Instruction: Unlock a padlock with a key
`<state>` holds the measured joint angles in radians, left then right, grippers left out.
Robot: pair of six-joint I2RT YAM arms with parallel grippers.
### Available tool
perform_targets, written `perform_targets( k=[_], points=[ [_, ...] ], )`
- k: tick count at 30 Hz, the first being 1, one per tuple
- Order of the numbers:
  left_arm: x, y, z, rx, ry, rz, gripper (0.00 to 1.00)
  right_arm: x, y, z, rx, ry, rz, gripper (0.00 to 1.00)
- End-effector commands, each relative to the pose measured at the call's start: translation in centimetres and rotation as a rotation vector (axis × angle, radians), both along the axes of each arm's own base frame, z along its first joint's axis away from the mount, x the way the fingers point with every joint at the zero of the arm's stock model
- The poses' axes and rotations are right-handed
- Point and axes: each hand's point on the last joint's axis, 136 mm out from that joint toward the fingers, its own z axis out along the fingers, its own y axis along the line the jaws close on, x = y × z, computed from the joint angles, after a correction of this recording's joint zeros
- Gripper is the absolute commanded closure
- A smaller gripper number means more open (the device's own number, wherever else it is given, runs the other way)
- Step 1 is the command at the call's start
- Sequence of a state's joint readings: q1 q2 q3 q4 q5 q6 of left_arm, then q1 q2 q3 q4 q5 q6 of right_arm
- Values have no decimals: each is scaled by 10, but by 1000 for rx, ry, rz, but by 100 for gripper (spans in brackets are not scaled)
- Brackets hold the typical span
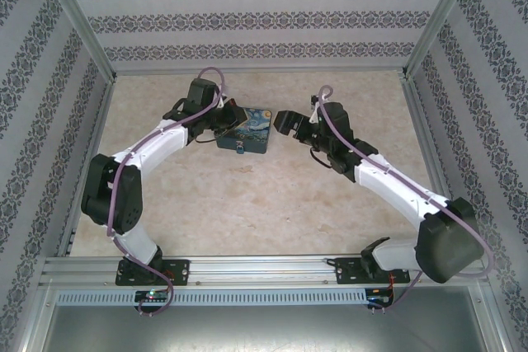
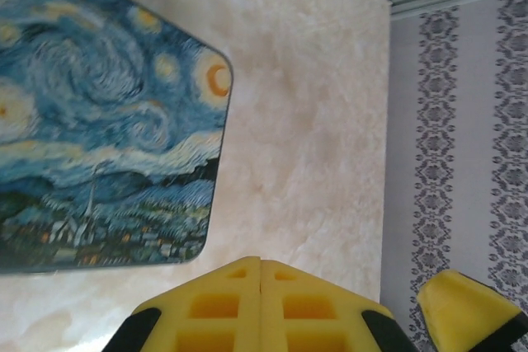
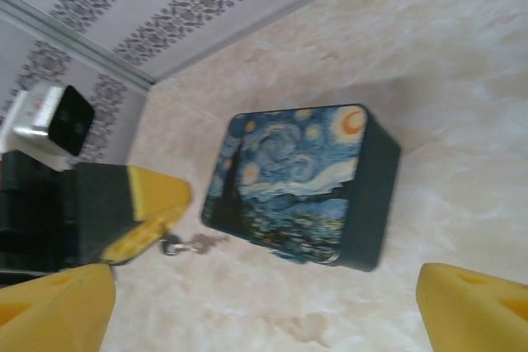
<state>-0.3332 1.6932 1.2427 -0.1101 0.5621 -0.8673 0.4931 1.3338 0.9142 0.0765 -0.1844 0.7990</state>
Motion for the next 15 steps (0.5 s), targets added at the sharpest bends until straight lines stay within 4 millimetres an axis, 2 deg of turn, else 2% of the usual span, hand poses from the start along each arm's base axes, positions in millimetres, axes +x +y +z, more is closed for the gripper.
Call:
perform_targets(
  k=[1,9,15],
  points=[
    [22,-6,35,-120,-234,-49,100,4,27,30,219,-3,66,12],
    [31,1,71,-303,-431,4,100,31,47,55,456,-28,57,30],
    [34,5,91,-411,-455,54,100,47,67,72,550,-54,102,43]
  ],
)
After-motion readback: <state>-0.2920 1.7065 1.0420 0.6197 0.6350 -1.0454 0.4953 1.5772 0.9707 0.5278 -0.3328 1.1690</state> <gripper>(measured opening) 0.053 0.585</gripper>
